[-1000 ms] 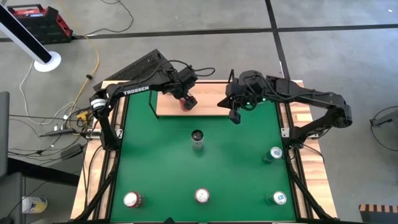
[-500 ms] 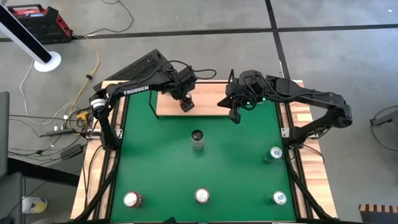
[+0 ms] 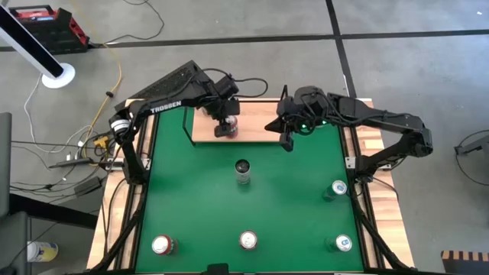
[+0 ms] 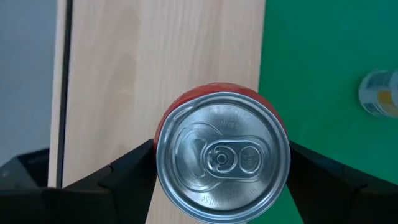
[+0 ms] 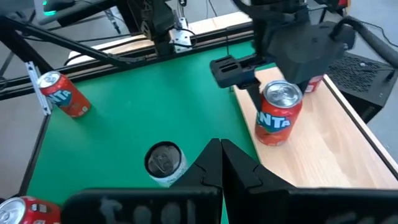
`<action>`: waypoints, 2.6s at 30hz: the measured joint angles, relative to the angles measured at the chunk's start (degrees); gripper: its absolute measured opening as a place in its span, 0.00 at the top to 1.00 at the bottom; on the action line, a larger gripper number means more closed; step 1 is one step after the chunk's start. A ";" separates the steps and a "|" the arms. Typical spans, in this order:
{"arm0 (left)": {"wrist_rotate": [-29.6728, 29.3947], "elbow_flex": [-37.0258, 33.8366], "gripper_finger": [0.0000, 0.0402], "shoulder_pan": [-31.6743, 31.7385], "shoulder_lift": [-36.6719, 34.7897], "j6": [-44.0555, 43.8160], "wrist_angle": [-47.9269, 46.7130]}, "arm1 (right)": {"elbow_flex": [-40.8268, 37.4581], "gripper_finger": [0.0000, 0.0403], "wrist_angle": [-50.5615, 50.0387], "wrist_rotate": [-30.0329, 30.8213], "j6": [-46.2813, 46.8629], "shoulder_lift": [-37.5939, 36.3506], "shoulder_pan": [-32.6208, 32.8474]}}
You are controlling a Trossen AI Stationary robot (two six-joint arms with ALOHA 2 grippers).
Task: Place canned beverage on shelf
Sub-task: Put the top red soda can on the shelf
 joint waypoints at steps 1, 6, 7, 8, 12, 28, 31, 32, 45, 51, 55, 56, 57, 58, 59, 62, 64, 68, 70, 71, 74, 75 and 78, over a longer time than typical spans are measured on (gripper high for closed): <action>0.33 0.00 0.28 0.39 0.00 0.51 0.00 | 0.00 0.95 0.01 -0.02 0.00 0.00 0.04; 1.45 0.00 0.28 1.81 0.00 1.54 0.00 | 0.00 0.95 -0.12 -0.02 0.02 0.00 0.00; 1.80 0.00 0.28 1.95 0.00 1.67 0.00 | 0.00 0.95 -0.12 -0.02 0.02 0.00 0.00; 1.92 0.00 0.28 2.01 0.00 1.90 -0.03 | 0.00 0.95 -0.11 -0.02 0.01 0.00 0.00; 2.40 -0.02 0.23 1.55 0.00 4.54 -0.05 | 0.00 0.95 -0.11 -0.02 -0.03 0.00 0.01; 2.27 1.27 0.14 1.20 -0.04 8.13 -0.96 | 0.00 0.95 -0.12 -0.02 -0.13 0.00 -0.05; 2.11 2.49 0.14 1.20 -0.04 8.07 -1.48 | 0.00 0.95 -0.12 -0.02 -0.12 0.00 -0.11; 2.06 3.00 0.14 1.20 -0.04 8.09 -1.55 | 0.00 0.95 -0.12 -0.02 -0.13 0.00 -0.11; 1.70 8.43 0.14 1.25 -0.09 8.45 -5.26 | 0.00 0.95 -0.52 -0.02 -0.09 0.00 -0.58; 1.69 11.99 0.14 1.25 -0.09 7.41 -8.72 | 0.00 0.95 -0.52 -0.02 -0.41 0.00 -0.59; 1.65 14.85 0.14 1.39 -0.09 6.84 -11.29 | 0.00 0.95 -0.52 -0.02 -1.76 0.00 -1.04; 1.45 15.68 0.14 1.40 -0.09 6.36 -12.19 | 0.00 0.95 -0.49 -0.02 -1.86 0.18 -1.38; 1.05 16.51 0.14 1.40 -0.09 5.85 -13.07 | 0.00 0.95 -0.36 -0.02 -1.88 0.51 -1.60; 0.50 17.47 0.14 1.44 -0.09 5.29 -14.17 | 0.00 0.95 -0.09 -0.02 -1.94 1.11 -1.76; 0.07 18.33 0.14 1.64 -0.24 4.67 -15.33 | 0.00 0.95 0.14 -0.02 -2.16 1.80 -1.97; -0.52 20.18 0.14 2.52 -2.09 2.01 -18.06 | 0.00 0.95 1.64 -0.51 -4.38 5.17 -2.47; -0.29 20.17 0.14 3.35 -4.72 -0.44 -19.24 | -0.07 0.95 3.32 -1.85 -5.72 7.81 -2.61; 2.79 15.18 0.15 5.02 -12.07 -4.59 -20.39 | -0.07 0.95 12.20 -8.91 -6.61 13.44 -3.60; 4.25 10.10 0.17 5.60 -17.40 -6.50 -19.43 | -0.07 0.95 16.68 -13.06 -6.21 15.82 -4.41; 4.68 7.02 0.18 5.66 -20.26 -7.59 -18.37 | -0.05 0.95 18.17 -14.45 -5.71 16.92 -4.67; 5.48 -3.56 0.21 5.67 -30.24 -10.89 -12.03 | 1.09 0.95 19.72 -15.70 -4.44 19.87 -5.54; 5.68 -7.19 0.22 5.49 -33.67 -12.36 -9.38 | 1.70 0.95 19.65 -15.88 -4.31 20.93 -5.78; 7.79 -17.09 0.24 4.89 -43.89 -17.40 0.19 | 2.79 0.95 19.38 -17.41 -4.31 23.46 -5.92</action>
